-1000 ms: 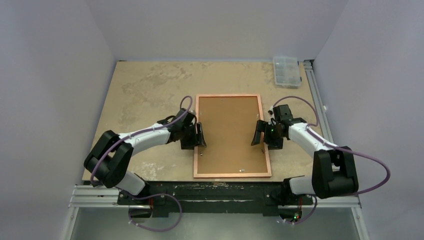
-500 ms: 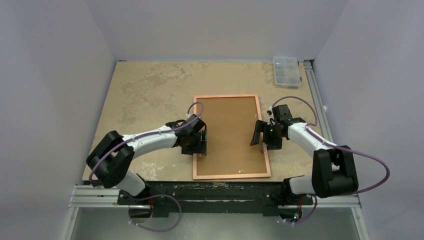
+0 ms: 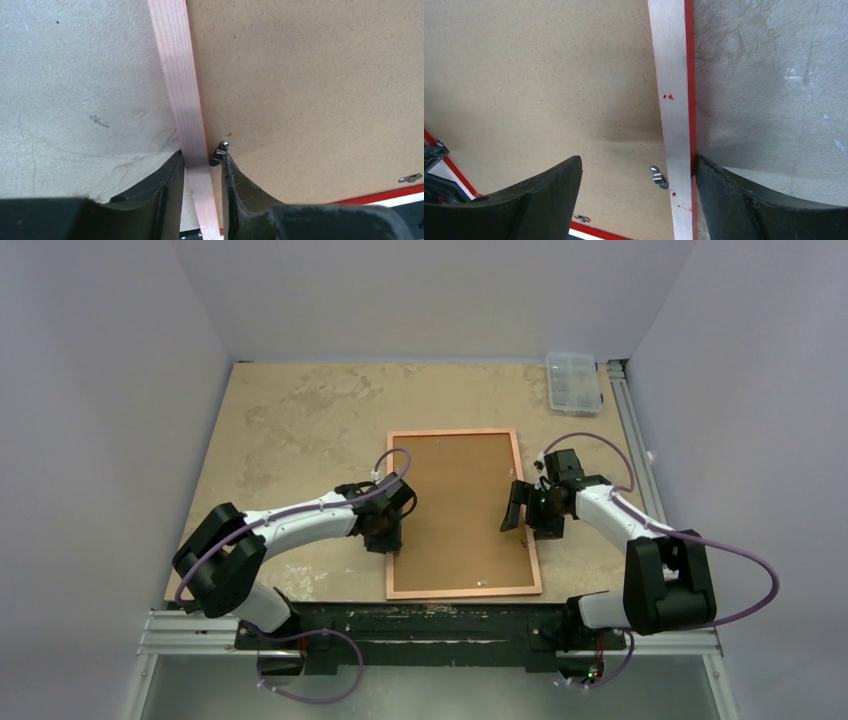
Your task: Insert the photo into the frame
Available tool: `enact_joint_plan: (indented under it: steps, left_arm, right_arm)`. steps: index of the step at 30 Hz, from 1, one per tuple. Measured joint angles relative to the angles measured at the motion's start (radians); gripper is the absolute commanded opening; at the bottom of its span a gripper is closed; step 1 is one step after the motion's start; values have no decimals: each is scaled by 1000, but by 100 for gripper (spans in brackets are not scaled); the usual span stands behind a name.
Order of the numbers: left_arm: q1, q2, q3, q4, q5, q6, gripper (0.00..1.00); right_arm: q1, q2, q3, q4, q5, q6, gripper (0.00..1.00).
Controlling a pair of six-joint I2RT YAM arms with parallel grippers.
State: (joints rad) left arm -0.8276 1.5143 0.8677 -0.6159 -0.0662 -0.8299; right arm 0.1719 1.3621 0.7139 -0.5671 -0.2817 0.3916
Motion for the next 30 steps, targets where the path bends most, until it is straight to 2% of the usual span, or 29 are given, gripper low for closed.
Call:
enact_joint_plan:
  steps: [13,14,17,18,19,23,30]
  left_arm:
    - [1,1,-3,13,14,0,0]
    - [2,0,-6,18,18,0,4]
    - [22,-23,-36,51,47,-1,39]
    - [33,-36,-53,71,61,-2,49]
    - [42,-48,-69,89,74,-3,54]
    - [68,-73,-114,161,122,-24,53]
    - [81,-87,-131,156,109,-24,38]
  right_arm:
    - [0,1,4,-5,3,-14,80]
    - [2,1,5,-5,3,-15,80]
    - [11,6,9,-7,12,-19,80]
    - [14,7,11,-9,17,-19,80]
    - [18,7,11,-9,21,-19,80]
    - [29,7,11,-7,14,-19,80]
    - [32,9,11,-8,10,-19,80]
